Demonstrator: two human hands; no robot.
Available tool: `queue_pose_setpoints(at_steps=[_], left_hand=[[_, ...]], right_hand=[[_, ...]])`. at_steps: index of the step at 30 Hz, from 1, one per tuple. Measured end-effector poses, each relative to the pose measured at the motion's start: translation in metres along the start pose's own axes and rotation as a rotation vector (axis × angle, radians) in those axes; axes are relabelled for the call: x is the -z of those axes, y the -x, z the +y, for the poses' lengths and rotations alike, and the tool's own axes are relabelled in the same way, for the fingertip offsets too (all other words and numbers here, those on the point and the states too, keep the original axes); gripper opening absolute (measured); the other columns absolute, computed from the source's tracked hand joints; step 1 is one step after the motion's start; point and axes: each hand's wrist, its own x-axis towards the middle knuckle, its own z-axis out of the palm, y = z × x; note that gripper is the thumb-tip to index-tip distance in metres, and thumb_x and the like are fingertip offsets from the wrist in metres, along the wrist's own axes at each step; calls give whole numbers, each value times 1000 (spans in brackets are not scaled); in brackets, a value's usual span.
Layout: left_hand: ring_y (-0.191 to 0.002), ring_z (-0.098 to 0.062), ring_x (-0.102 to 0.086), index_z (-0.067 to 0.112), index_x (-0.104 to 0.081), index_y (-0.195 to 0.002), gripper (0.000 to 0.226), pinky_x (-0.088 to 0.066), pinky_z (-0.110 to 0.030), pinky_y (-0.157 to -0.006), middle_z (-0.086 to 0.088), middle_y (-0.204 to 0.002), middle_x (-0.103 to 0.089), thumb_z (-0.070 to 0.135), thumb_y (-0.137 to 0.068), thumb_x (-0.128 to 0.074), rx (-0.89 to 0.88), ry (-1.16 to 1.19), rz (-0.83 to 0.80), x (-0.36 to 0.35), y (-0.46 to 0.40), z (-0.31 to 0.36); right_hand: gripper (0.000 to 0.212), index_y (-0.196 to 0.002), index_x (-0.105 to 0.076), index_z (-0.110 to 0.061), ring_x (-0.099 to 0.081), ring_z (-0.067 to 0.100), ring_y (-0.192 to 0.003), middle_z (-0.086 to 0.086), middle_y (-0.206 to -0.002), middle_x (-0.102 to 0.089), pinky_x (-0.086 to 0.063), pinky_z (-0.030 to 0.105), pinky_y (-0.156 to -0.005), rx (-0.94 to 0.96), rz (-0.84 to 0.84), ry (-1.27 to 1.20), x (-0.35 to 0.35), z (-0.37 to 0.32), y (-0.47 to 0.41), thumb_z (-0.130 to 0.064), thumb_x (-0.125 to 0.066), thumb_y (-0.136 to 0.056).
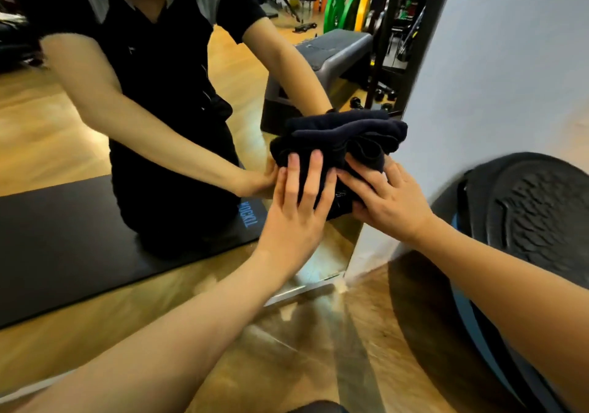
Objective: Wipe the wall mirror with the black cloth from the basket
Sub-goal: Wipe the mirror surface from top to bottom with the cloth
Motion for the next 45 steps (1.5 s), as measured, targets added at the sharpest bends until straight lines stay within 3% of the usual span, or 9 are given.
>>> queue_pose_setpoints(at_steps=[5,11,17,22,25,31,39,43,45], left_hand=[[-148,-51,-10,6,-24,-159,57,-14,-59,-125,-26,-162,-8,14,-103,-25,29,39,-40,-20,-13,27],[-150,-48,-2,7,-9,-162,62,-10,-56,-126,-23,-164,1,15,-101,-21,5,29,-133,-29,-1,37],[-152,-46,1,7,-4,-162,70,-9,-55,-127,-20,-165,4,14,-97,-28,-36,-7,-207,-37,25,40],[-151,-46,-4,7,-6,-162,69,-15,-54,-126,-20,-166,1,16,-100,-36,-55,-40,-226,-49,49,43],[-152,-45,-5,6,-7,-162,71,-13,-54,-125,-20,-166,1,15,-97,-35,-74,-47,-263,-52,65,42],[-153,-43,-4,7,-5,-162,93,-9,-52,-126,-19,-168,3,29,-91,-60,-90,-67,-355,-57,94,38],[-153,-44,0,4,-8,-162,85,-4,-53,-125,-20,-167,10,22,-92,-54,-115,-108,-410,-62,120,36],[-153,-45,5,4,-15,-161,72,1,-53,-125,-22,-167,12,15,-91,-28,-167,-128,-442,-53,124,27],[-154,-45,4,4,-12,-161,72,0,-53,-126,-22,-168,13,16,-92,-26,-185,-146,-463,-47,129,19]], right_hand=[[47,-138,-49,-11,-51,45,-120,15,-146,-40,-45,47,-96,-31,-2,-11,1,20,17,-28,-65,-96],[40,-122,-51,-7,-39,38,-112,17,-131,-40,-39,45,-88,-67,36,-34,0,8,24,-28,-66,-91],[29,-117,-51,-11,-39,37,-104,15,-124,-40,-39,44,-86,-95,-32,-67,-14,-10,51,-35,-41,-104],[29,-111,-52,-11,-41,36,-96,15,-120,-39,-45,46,-76,-144,-103,-65,-28,-27,70,-22,-64,-87],[27,-115,-52,-13,-43,37,-96,15,-120,-39,-46,46,-76,-159,-126,-78,-35,-42,80,-25,-61,-93],[35,-125,-52,-18,-55,45,-92,16,-120,-47,-45,49,-74,-184,-236,-77,-49,-66,99,-23,-65,-93],[45,-126,-53,-18,-51,46,-99,17,-117,-48,-47,52,-79,-224,-366,-110,-53,-94,106,-26,-75,-88],[50,-126,-50,-18,-50,48,-103,17,-117,-43,-48,56,-82,-226,-395,-138,-55,-103,102,-26,-75,-84],[53,-127,-49,-18,-49,49,-104,17,-117,-42,-48,58,-83,-233,-408,-158,-55,-110,99,-26,-77,-82]])
